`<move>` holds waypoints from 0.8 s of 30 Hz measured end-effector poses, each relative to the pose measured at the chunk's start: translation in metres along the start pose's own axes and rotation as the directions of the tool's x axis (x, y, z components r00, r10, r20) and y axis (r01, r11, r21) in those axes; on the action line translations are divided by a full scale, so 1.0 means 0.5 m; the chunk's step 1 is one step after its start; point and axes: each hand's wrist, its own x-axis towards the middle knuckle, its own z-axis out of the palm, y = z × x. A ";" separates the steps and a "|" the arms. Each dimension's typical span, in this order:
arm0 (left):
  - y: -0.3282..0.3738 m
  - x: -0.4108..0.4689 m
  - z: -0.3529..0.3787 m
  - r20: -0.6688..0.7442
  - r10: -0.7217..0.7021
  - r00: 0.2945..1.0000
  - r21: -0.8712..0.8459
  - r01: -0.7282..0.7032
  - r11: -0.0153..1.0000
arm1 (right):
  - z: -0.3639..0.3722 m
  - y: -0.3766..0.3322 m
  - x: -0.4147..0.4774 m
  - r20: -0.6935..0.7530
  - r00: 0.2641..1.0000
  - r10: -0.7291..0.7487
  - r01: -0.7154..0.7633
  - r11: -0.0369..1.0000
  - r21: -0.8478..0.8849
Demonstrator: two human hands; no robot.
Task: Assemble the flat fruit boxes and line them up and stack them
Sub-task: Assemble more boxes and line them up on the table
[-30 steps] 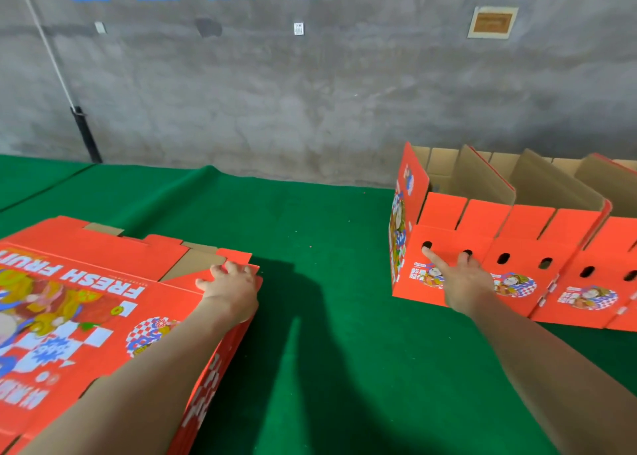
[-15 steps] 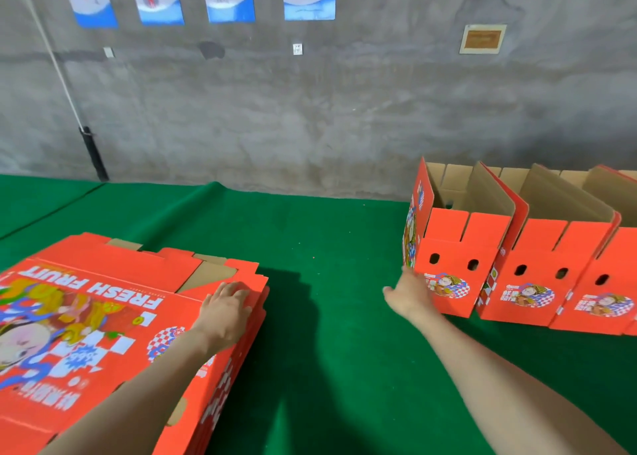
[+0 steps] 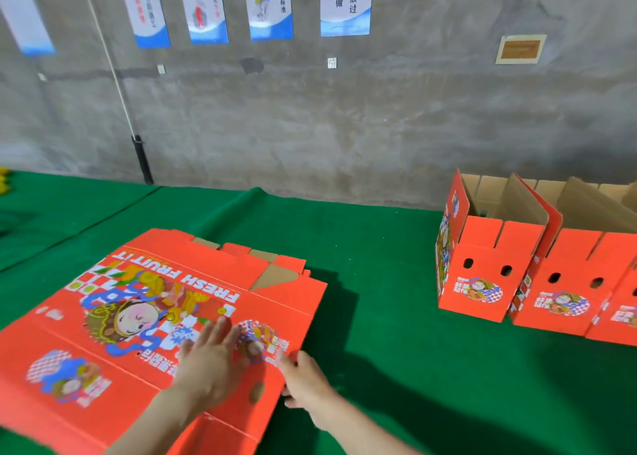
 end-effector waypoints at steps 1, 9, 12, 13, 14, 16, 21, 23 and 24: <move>0.013 -0.020 0.010 -0.013 0.022 1.000 -0.006 -0.022 1.000 | 0.000 0.002 -0.006 -0.045 0.998 0.050 -0.043 0.990 0.133; 0.086 -0.128 -0.002 -0.260 0.241 0.935 -0.223 -0.301 0.927 | -0.120 0.020 -0.108 -0.291 0.901 0.321 -0.085 0.790 0.608; 0.109 -0.143 -0.025 -0.306 0.267 0.914 -0.307 -0.360 0.881 | -0.171 0.020 -0.163 -0.429 0.874 0.226 0.063 0.824 0.563; 0.116 -0.147 -0.034 -0.321 0.271 0.907 -0.316 -0.372 0.873 | -0.192 0.018 -0.187 -0.475 0.858 0.195 0.114 0.830 0.546; 0.123 -0.150 -0.043 -0.339 0.273 0.901 -0.320 -0.383 0.867 | -0.215 0.016 -0.214 -0.510 0.844 0.165 0.163 0.827 0.537; 0.140 -0.159 -0.064 -0.385 0.260 0.886 -0.362 -0.404 0.840 | -0.265 0.015 -0.270 -0.560 0.822 0.104 0.245 0.823 0.512; 0.204 -0.198 -0.126 -0.597 0.134 0.791 -0.444 -0.465 0.766 | -0.383 0.043 -0.398 -0.699 0.715 -0.009 0.445 0.777 0.445; 0.213 -0.196 -0.153 -0.685 -0.036 0.727 -0.486 -0.421 0.766 | -0.425 0.059 -0.453 -0.741 0.668 -0.073 0.514 0.764 0.389; 0.213 -0.193 -0.169 -0.697 -0.098 0.711 -0.513 -0.398 0.760 | -0.444 0.067 -0.481 -0.740 0.664 -0.107 0.519 0.779 0.353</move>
